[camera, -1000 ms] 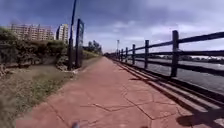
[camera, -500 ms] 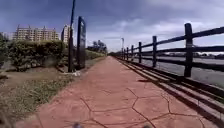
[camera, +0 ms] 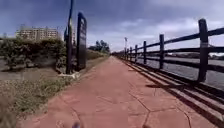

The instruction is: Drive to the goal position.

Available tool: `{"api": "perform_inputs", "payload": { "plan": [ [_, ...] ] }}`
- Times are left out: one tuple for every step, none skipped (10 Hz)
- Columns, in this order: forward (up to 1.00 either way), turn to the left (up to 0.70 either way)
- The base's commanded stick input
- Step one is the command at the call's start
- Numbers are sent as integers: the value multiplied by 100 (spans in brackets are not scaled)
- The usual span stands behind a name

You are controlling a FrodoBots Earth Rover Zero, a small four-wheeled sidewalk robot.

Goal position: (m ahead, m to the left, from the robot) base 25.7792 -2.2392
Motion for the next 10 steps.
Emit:
{"api": "perform_inputs", "payload": {
  "plan": [
    [70, 0],
    [70, 0],
    [70, 0],
    [70, 0],
    [70, 0],
    [70, 0],
    [70, 0],
    [70, 0],
    [70, 0],
    [70, 0]
  ]
}}
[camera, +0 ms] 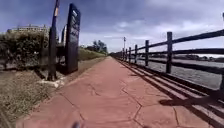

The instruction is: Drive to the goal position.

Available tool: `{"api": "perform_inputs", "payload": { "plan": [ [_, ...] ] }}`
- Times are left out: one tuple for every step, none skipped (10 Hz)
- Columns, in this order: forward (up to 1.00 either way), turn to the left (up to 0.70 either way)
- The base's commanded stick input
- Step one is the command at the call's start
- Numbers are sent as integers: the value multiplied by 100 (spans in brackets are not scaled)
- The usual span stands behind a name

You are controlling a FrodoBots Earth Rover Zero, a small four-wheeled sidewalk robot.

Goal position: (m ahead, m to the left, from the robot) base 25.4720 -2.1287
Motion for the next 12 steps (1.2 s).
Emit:
{"api": "perform_inputs", "payload": {
  "plan": [
    [70, 0],
    [70, 0],
    [70, 0],
    [70, 0],
    [70, 0],
    [70, 0],
    [70, 0],
    [70, 0],
    [70, 0],
    [70, 0],
    [70, 0],
    [70, 0]
  ]
}}
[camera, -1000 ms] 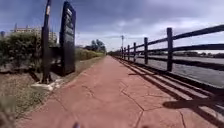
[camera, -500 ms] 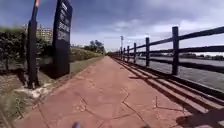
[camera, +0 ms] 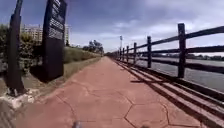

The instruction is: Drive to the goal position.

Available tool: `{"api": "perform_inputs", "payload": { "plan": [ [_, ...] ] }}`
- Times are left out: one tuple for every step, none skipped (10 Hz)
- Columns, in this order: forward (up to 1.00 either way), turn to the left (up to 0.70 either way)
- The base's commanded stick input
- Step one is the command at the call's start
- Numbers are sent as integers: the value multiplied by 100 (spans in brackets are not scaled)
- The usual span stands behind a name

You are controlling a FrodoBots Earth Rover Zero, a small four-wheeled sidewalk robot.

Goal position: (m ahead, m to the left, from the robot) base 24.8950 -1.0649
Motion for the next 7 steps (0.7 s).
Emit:
{"api": "perform_inputs", "payload": {
  "plan": [
    [70, 0],
    [70, 0],
    [70, 0],
    [70, 0],
    [70, 0],
    [70, 0],
    [70, 0]
  ]
}}
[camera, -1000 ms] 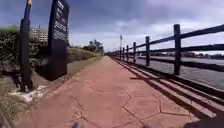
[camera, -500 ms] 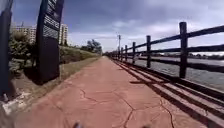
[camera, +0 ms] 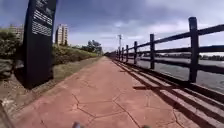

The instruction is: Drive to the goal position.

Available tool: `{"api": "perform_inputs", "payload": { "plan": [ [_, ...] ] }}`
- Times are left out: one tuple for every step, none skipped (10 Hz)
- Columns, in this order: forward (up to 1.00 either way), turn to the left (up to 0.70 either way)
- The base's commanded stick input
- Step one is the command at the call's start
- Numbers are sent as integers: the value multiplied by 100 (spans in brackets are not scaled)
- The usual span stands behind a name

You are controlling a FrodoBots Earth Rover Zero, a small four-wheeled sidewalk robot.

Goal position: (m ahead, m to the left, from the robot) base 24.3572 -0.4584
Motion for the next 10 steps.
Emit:
{"api": "perform_inputs", "payload": {
  "plan": [
    [70, 0],
    [70, 4],
    [70, 26],
    [70, 35],
    [70, 35],
    [70, 35],
    [70, 35],
    [70, 35],
    [70, 35],
    [70, 35]
  ]
}}
